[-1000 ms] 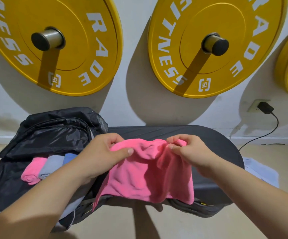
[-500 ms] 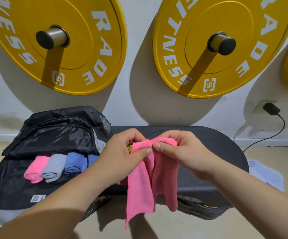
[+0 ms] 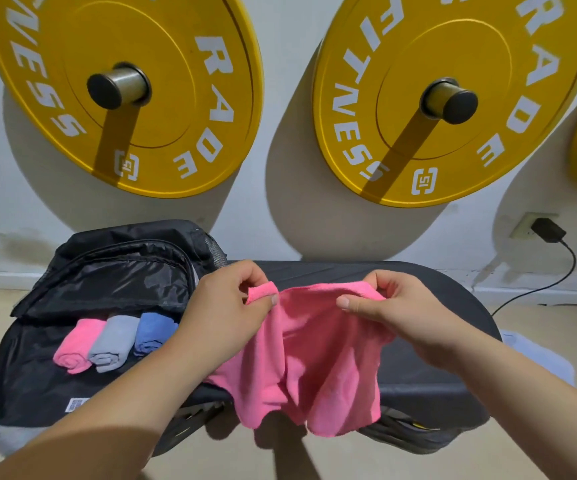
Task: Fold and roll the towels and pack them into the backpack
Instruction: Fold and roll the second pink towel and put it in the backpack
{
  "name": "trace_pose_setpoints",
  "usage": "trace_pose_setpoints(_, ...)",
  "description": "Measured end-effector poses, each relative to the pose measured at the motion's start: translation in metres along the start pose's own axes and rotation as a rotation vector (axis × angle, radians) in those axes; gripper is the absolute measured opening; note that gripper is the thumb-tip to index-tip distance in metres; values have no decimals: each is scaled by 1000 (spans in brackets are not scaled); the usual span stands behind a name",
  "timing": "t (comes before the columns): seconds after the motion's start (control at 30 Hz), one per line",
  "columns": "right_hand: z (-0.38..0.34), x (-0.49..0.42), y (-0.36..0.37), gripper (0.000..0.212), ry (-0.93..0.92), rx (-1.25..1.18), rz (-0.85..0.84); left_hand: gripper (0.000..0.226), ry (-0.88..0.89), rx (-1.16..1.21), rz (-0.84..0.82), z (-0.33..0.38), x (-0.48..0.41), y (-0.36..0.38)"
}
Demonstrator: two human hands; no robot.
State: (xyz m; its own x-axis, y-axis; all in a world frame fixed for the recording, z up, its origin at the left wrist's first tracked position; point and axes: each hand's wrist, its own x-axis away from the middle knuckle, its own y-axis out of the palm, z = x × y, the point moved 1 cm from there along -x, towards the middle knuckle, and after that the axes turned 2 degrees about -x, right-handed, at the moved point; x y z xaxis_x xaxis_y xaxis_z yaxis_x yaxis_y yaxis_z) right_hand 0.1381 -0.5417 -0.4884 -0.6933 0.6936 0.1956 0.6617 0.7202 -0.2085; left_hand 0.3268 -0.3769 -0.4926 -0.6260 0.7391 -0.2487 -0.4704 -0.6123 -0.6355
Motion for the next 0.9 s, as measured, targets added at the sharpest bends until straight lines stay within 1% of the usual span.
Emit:
trace_pose_setpoints(0.07, -2, 2, 9, 32, -5, -43, 27, 20, -24, 3, -45, 4, 4, 3)
trace_pose_setpoints(0.13, -3, 4, 23, 26, -3, -85, 17, 22, -31, 42, -74, 11, 9, 8)
trace_pose_setpoints(0.2, -4, 6, 36, 21, 1, -147, 5, 21, -81, 145, -88, 19, 13, 14)
trace_pose_setpoints(0.3, -5, 6, 48, 22, -8, -225, 11, 19, -183, 358, -71, 27, 16, 20)
trace_pose_setpoints(0.43, -7, 6, 53, 14, 25, -304, -33, 32, -249, 551, -61, 32, 20, 22)
trace_pose_setpoints(0.5, -8, 7, 52, 6, 25, -317, -38, 33, -269, 615, -66, 34, 20, 22)
trace_pose_setpoints(0.6, -10, 9, 52, 23, -4, -333, -48, 34, -362, 723, -30, 35, 19, 24)
trace_pose_setpoints(0.67, -12, 11, 52, 25, -33, -332, -41, 34, -459, 813, -4, 34, 18, 24)
trace_pose_setpoints(0.73, -13, 12, 52, 30, -47, -318, -32, 27, -569, 929, -47, 34, 18, 25)
trace_pose_setpoints(0.77, -15, 13, 53, 37, -54, -294, -23, 24, -611, 966, -77, 34, 18, 26)
trace_pose_setpoints(0.83, -16, 14, 54, 51, -85, -210, -13, 20, -647, 967, -99, 32, 18, 27)
trace_pose_setpoints(0.87, -16, 14, 55, 51, -110, -153, -11, 19, -643, 963, -104, 32, 18, 27)
trace_pose_setpoints(0.9, -16, 14, 55, 46, -136, -90, -9, 17, -629, 963, -115, 32, 18, 26)
